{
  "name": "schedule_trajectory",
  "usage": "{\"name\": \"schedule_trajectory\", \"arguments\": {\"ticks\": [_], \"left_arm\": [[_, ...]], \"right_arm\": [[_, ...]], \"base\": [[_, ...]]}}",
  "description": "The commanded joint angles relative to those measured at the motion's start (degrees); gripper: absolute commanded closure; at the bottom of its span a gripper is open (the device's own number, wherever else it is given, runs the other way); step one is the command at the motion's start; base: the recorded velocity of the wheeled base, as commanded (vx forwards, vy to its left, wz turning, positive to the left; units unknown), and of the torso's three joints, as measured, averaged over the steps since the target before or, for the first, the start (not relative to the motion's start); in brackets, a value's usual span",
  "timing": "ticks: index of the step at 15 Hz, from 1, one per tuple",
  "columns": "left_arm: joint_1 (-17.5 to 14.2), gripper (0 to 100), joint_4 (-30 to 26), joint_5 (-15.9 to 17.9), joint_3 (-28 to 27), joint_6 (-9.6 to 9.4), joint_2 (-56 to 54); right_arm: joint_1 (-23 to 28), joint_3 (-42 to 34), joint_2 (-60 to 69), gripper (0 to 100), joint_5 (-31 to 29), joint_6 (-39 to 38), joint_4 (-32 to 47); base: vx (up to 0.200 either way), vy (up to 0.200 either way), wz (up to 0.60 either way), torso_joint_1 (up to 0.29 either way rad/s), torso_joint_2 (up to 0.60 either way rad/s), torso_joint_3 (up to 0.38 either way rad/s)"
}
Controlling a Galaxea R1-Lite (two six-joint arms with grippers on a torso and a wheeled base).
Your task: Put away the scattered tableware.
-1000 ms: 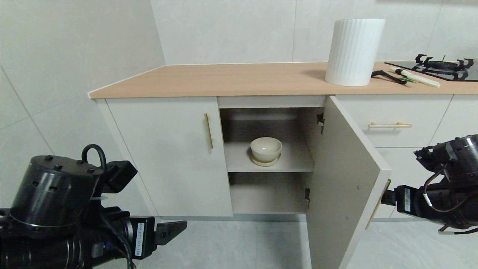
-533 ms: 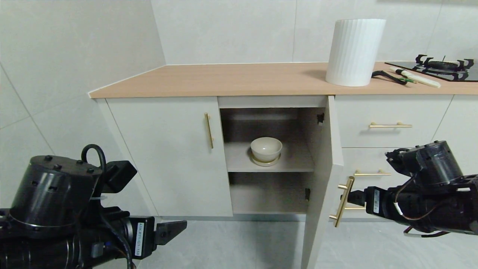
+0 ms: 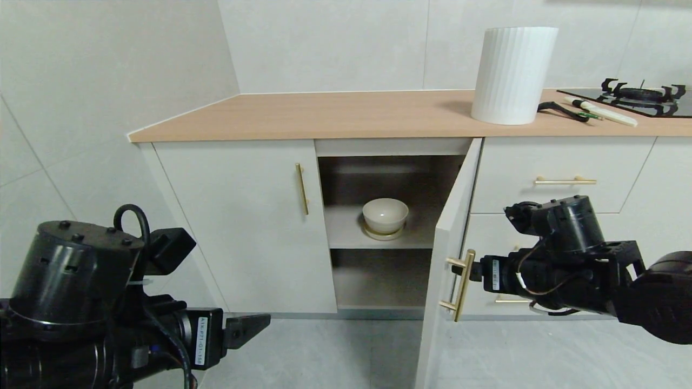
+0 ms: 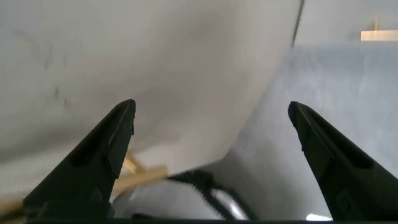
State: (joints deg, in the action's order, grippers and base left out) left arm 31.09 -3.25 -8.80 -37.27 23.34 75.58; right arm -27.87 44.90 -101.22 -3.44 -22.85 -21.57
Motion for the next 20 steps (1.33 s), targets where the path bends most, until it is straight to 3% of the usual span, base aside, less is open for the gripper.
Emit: {"name": "schedule_trajectory", "arguments": {"ticks": [1,3,12,16,20], "left_arm": [[-0.1,0,0.6,0.0,0.3,-0.05,-0.2],[-0.1,0,0.6,0.1,0.4,0.03,1.0],[-0.1,0,1.8,0.0,1.2,-0.14,1.1],[-0.1,0,1.8,0.0,1.6,-0.23,1.1],[-0.1,0,1.8,0.0,1.6,-0.23,1.3]], "right_arm": [[-0.8,6.0,-5.8,0,1.6,2.5,-0.1],[-1.3,10.4,-9.3,0,1.9,3.0,-0.1],[-1.6,13.3,-13.7,0,1.1,-2.3,-5.2],[-1.7,13.9,-15.3,0,0.5,-3.9,-6.8],[-3.1,15.7,-16.9,0,0.2,-9.8,-8.6]], "base": [[0.000,0.000,0.00,0.000,0.00,0.000],[0.000,0.000,0.00,0.000,0.00,0.000],[0.000,0.000,0.00,0.000,0.00,0.000],[0.200,0.000,0.00,-0.001,0.00,0.000],[0.000,0.000,0.00,0.000,0.00,0.000]]}}
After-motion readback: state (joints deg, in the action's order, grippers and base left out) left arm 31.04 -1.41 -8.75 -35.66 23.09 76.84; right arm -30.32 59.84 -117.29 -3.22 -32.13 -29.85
